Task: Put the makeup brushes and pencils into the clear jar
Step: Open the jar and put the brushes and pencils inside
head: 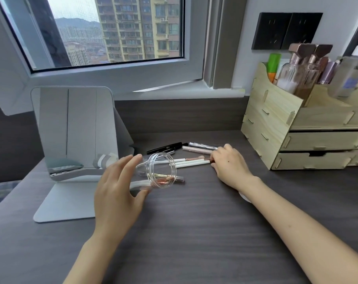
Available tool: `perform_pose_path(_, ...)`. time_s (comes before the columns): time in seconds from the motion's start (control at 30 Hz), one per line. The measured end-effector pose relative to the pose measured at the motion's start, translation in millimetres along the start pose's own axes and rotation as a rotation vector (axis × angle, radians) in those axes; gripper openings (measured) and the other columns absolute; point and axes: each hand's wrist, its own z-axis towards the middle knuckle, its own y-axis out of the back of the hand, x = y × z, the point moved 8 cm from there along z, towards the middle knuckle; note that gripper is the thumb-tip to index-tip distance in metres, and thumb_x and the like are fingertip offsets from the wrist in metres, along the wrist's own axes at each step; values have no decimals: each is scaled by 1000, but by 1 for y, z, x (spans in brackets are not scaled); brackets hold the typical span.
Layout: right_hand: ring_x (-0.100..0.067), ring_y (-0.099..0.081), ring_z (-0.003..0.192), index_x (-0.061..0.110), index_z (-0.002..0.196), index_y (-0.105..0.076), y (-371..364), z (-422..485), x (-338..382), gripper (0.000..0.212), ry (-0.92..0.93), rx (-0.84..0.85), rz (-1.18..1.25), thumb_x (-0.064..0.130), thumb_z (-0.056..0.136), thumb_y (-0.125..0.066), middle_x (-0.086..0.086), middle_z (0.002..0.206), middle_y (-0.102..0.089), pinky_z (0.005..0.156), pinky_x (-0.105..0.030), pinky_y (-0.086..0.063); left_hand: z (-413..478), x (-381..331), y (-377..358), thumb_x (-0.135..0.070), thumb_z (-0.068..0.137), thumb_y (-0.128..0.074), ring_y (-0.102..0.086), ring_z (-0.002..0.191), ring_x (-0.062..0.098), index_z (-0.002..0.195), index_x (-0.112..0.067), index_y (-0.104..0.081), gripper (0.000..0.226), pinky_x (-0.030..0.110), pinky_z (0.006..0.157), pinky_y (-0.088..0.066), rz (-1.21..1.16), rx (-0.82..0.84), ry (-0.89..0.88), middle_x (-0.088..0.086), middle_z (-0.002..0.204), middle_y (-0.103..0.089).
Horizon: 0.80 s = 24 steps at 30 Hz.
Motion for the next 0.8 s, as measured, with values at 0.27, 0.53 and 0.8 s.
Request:
perform_pose_path(0.27, -18, -51, 95, 19, 92, -62, -8, 3, -9, 7, -5, 317, 320, 15, 87, -58, 3, 89, -56, 78, -22, -37, 0, 0, 1, -12, 56, -85, -52, 108, 26, 125, -20, -47, 79, 41, 83, -48, -6, -12, 7, 8, 121, -61)
perform_pose_path(0.53, -25, -50, 104, 10, 102, -63, 5, -26, -3, 15, 35, 195, 301, 14, 92, -52, -8, 105, -61, 85, -28, -38, 0, -1, 2, -12, 56, -86, -50, 106, 22, 124, -18, -50, 78, 40, 82, -48, -30, -21, 10, 9, 119, -62)
perform_pose_path(0.8, -4, -57, 63, 18, 80, -70, 96, -78, -23, 12, -213, -270, 855, 13, 87, -62, 7, 71, -71, 57, -11, -41, 0, -1, 1, -14, 58, -85, -52, 109, 21, 126, -22, -47, 78, 33, 87, -43, -53, -15, 16, 6, 121, -61)
